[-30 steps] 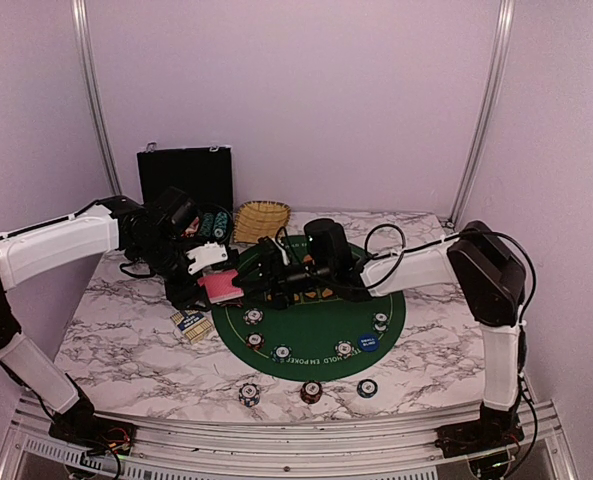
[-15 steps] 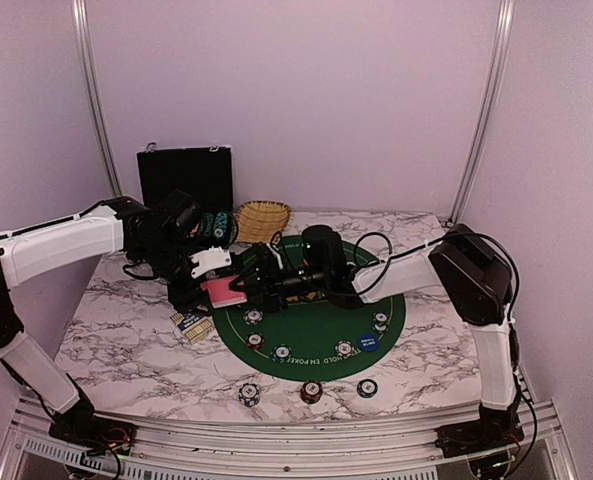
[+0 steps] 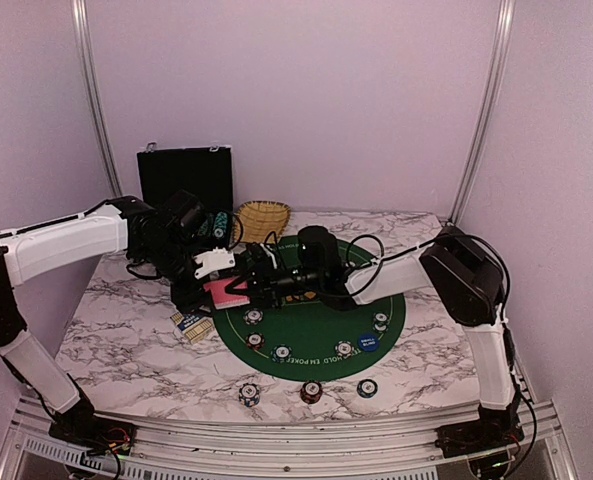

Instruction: Distribute texas hold em gaming equipment

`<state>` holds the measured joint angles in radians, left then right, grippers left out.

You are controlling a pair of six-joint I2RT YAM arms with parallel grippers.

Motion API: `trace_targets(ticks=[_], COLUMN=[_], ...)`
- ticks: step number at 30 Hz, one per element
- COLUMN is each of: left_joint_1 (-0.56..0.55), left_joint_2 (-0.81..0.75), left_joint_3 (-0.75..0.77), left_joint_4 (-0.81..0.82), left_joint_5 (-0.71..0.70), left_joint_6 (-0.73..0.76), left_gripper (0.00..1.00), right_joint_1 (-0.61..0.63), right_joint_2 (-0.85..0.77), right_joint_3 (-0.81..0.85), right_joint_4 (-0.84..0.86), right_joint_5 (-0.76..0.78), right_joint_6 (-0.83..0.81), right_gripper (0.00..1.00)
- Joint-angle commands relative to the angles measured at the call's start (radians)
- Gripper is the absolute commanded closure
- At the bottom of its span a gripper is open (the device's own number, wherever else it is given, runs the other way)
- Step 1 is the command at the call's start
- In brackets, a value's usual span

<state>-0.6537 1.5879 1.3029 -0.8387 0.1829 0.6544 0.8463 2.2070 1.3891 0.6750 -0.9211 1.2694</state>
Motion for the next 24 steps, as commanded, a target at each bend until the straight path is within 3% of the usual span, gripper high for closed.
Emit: trace_targets(ticks=[1,3,4,5,24], left_joint_1=[-0.007,-0.007,-0.007,-0.007,-0.018], left_joint_2=[0.025,0.026,0.02,0.016,0.016], left_joint_3=[0.055,0.057,0.053,0.05,0.02], left_joint_4=[-0.007,-0.001,0.005,0.013,0.085], left_joint_5=[0.018,0.024,0.033,0.038,0.057], left_joint_6=[-0.009,-0.013,-0.011,-0.008,0.07], left_gripper=[0.85,0.31,0.1,0.02,0.01], right_joint_1=[0.01,0.008,0.009,0.009,0.019], right_joint_2=[0.016,0.015,0.014,0.013,0.011], right_joint_3=[0.042,0.039,0.036,0.032,0.024], right_joint_4=[0.036,0.04,0.043,0.047,0.066], right_joint_5=[-0.012,-0.011,-0.009,-0.01,0.009], right_joint_6=[0.013,0.017,0.019,0.022,0.071], right_gripper=[0.84,0.9,0.91,0.93,0.94])
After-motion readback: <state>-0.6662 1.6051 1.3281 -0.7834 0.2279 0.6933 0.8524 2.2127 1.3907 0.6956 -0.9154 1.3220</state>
